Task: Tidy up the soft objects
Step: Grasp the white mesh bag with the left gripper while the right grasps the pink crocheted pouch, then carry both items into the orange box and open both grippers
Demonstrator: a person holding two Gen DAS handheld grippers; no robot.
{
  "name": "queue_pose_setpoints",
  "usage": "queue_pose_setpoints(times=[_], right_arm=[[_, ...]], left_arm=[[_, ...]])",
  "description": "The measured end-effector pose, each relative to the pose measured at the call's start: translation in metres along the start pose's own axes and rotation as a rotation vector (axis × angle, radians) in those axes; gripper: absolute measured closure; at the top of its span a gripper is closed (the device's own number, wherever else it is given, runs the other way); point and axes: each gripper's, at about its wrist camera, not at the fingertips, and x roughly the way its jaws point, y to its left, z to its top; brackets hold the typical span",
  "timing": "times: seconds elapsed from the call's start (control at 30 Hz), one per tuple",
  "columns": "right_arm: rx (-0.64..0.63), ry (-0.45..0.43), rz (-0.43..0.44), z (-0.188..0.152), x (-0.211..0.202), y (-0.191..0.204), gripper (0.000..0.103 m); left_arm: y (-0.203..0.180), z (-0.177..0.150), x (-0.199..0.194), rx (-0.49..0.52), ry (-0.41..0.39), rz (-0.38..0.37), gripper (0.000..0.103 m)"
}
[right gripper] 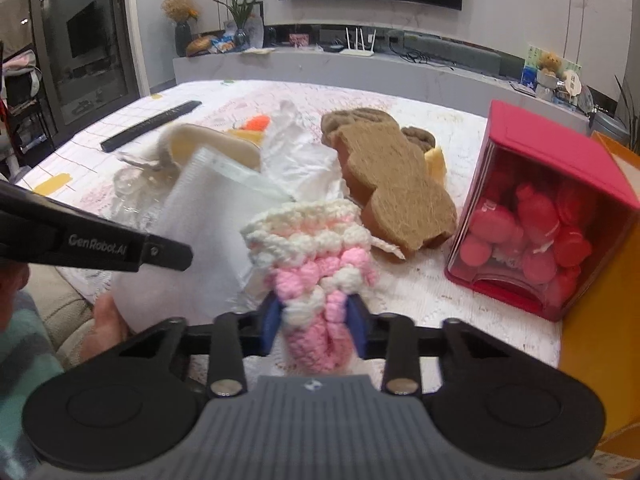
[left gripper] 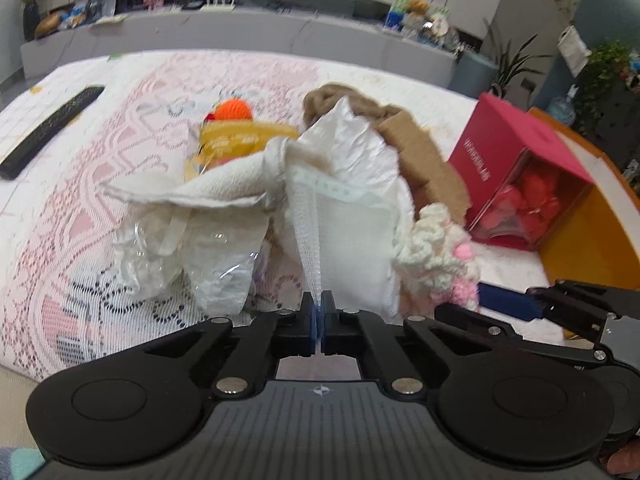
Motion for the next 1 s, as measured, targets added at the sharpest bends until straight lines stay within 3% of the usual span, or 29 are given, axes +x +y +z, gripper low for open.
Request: queue_pose_setpoints(times=[0.17,0.47,0.67,0.83,1.0], right_arm=[[0.041,-0.019,0.008,-0.002,-0.016,-0.005,0.080],[0.080,-0.090,-0.025,-0.002,-0.061,-0.008,0.082],[0.116,-0.117,-0.017,0.001,-0.097,-0.014,0.082],[0.158,-0.154,-0.034,0.007,-0.136,-0.031,0.082],[0.208,-0.200,-0.108,0.017,-0.176,-0.063,0.082]], left_arm=[[-0.006,-0.003,-0.018,0.033,-0.092,-0.024,0.103],[-0.022,-0.008,-0.064,0.035,-0.200,-0.045,0.103],[-0.051,-0.003,-0.102,0.087,-0.244,-0.065,0.103],[-0.077,0.010,-0.125,0.106,-0.265,-0.147,0.103],[-0.110,0.030,-0.131,0.142,-0.271,-0.229,0.103]])
